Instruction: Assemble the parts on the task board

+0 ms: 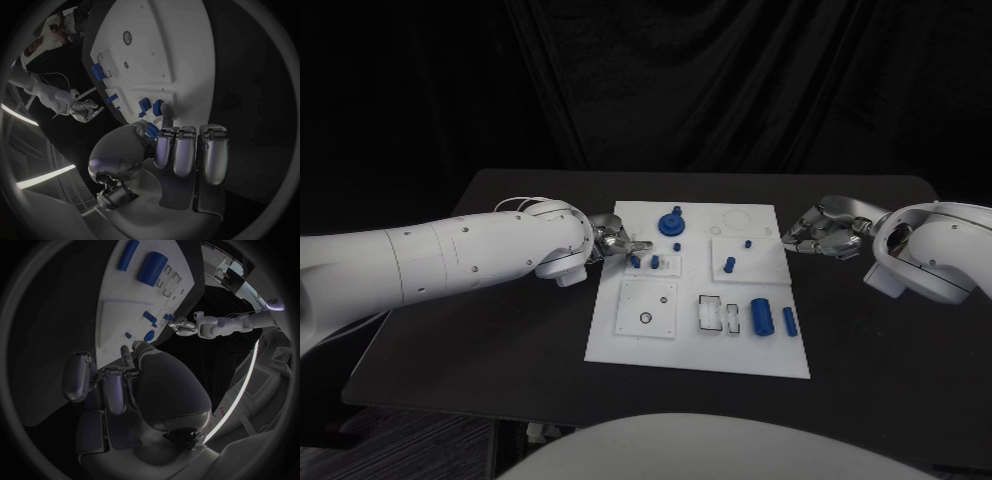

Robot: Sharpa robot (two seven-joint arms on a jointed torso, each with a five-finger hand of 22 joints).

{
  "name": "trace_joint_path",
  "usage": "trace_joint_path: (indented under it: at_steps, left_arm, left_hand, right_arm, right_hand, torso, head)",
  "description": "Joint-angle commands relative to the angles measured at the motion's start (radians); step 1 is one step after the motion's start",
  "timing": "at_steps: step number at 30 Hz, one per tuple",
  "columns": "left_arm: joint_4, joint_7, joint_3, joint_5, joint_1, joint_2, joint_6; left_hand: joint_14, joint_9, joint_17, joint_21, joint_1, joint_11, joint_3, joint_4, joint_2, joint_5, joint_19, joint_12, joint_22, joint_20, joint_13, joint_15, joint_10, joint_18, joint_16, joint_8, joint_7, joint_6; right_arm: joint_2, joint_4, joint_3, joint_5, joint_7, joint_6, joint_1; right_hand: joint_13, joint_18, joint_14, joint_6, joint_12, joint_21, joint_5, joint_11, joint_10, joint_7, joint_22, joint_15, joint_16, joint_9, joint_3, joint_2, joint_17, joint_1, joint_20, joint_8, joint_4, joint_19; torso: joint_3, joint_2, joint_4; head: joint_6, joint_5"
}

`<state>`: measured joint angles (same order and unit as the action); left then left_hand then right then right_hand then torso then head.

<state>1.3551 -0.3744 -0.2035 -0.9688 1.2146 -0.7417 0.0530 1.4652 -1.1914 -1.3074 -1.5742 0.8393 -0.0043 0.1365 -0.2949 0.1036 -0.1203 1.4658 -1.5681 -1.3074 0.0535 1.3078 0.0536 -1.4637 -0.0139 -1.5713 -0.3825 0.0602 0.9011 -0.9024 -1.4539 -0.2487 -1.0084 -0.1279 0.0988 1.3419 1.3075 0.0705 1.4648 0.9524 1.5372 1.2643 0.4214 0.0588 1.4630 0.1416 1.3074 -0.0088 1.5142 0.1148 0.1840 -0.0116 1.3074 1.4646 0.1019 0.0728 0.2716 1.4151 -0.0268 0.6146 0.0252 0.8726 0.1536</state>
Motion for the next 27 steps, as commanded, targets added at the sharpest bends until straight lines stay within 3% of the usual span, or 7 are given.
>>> trace_joint_path:
  at_steps: [1, 5, 22, 27]
  left_arm:
    - [0.006, 0.022, -0.008, 0.004, -0.013, 0.003, -0.011]
    - [0.008, 0.036, -0.008, 0.004, -0.013, 0.002, 0.007]
    - [0.003, 0.037, -0.008, 0.004, -0.013, 0.005, 0.033]
    - [0.002, 0.021, -0.008, 0.004, -0.013, 0.004, 0.025]
  left_hand:
    - [0.106, -0.001, -0.263, 0.003, -0.001, -0.001, -0.007, 0.002, 0.011, -0.009, 0.105, -0.003, -0.263, 0.001, 0.263, -0.004, -0.107, 0.014, 0.000, -0.002, -0.002, 0.008]
    - [0.106, -0.002, -0.263, 0.003, 0.009, -0.003, -0.011, 0.002, 0.017, -0.027, 0.105, -0.003, -0.263, 0.002, 0.263, -0.002, -0.107, 0.014, 0.000, -0.005, -0.005, 0.015]
    - [0.106, -0.001, -0.263, 0.003, 0.027, -0.004, -0.016, 0.003, 0.015, -0.045, 0.105, -0.003, -0.263, 0.004, 0.263, -0.001, -0.107, 0.014, 0.000, 0.000, -0.004, 0.006]
    - [0.106, -0.007, -0.263, 0.003, 0.061, -0.004, -0.020, 0.005, 0.007, -0.071, 0.105, -0.003, -0.263, 0.004, 0.263, -0.001, -0.107, 0.014, 0.000, -0.002, -0.005, 0.001]
  right_arm:
    - [-0.001, 0.000, 0.001, -0.005, -0.017, -0.005, -0.003]
    - [0.000, 0.000, 0.001, -0.005, -0.017, -0.006, -0.003]
    - [-0.003, -0.002, 0.001, -0.005, -0.019, -0.010, -0.003]
    - [-0.004, -0.002, 0.001, -0.005, -0.021, -0.011, -0.002]
  right_hand:
    - [0.200, 0.005, 0.070, 0.002, -0.004, -0.003, 0.005, 0.006, 0.044, 0.004, 0.161, 0.005, -0.003, -0.001, 0.005, 0.000, 0.178, 0.012, 0.001, -0.003, 0.002, -0.008]
    - [0.200, 0.005, 0.070, 0.002, -0.004, -0.003, 0.005, 0.006, 0.044, 0.004, 0.161, 0.005, -0.003, -0.001, 0.005, 0.000, 0.178, 0.012, 0.001, -0.003, 0.002, -0.008]
    - [0.198, 0.005, 0.069, 0.002, -0.005, -0.004, 0.005, 0.006, 0.042, 0.004, 0.161, 0.005, -0.004, -0.001, 0.008, 0.000, 0.177, 0.013, 0.002, -0.003, 0.002, -0.009]
    - [0.198, 0.005, 0.069, 0.002, -0.005, -0.004, 0.005, 0.006, 0.042, 0.004, 0.161, 0.005, -0.004, -0.001, 0.008, 0.000, 0.177, 0.013, 0.002, -0.003, 0.002, -0.009]
  torso:
    - [0.0003, 0.000, 0.0001]
    - [0.0005, 0.000, 0.0003]
    - [0.0004, 0.000, 0.0002]
    - [0.0004, 0.000, 0.0002]
  head:
    - [0.000, 0.000]
    - [0.000, 0.000]
    - [0.000, -0.003]
    - [0.000, -0.002]
